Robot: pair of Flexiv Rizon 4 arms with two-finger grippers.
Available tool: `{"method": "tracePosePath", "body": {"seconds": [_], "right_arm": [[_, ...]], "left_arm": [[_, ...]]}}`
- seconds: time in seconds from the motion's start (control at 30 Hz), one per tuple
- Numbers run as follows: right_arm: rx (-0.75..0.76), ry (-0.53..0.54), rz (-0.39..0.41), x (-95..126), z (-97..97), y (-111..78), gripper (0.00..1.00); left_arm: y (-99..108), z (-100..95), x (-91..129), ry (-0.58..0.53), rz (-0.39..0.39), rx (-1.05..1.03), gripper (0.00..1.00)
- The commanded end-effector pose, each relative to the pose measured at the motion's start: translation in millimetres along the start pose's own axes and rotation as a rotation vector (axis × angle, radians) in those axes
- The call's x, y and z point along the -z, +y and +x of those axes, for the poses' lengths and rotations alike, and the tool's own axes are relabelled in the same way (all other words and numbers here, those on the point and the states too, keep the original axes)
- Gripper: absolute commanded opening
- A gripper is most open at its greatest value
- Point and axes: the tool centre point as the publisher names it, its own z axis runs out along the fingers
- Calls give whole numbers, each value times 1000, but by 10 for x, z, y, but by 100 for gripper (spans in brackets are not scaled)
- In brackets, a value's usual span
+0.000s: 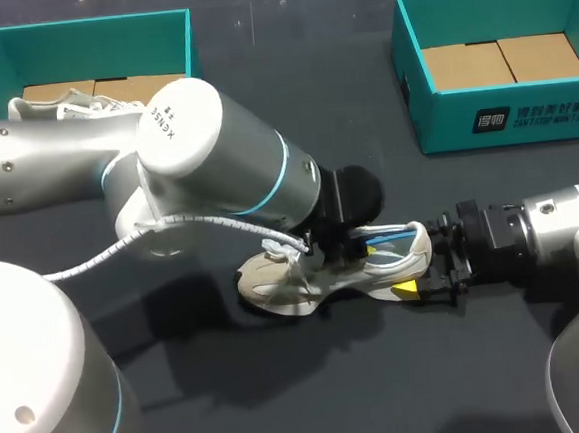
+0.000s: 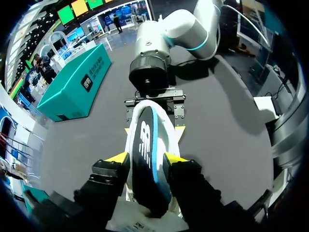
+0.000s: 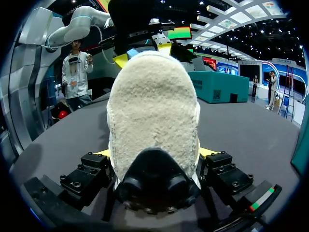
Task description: Take the shoe out of the shoebox, open the shoe tongue, remove and reinsert the insole, then place the shoe into the shoebox
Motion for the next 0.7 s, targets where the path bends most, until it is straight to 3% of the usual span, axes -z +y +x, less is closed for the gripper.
{"method": "tracePosePath", "body": {"seconds": [0.03, 0.7], "right_arm": [[-1, 0, 5, 1, 8, 13, 0], [-1, 0, 5, 1, 8, 13, 0]], "left_arm": [[-28, 53, -60, -30, 1, 4, 44], [-112, 7, -310, -111, 26, 6, 45]]}}
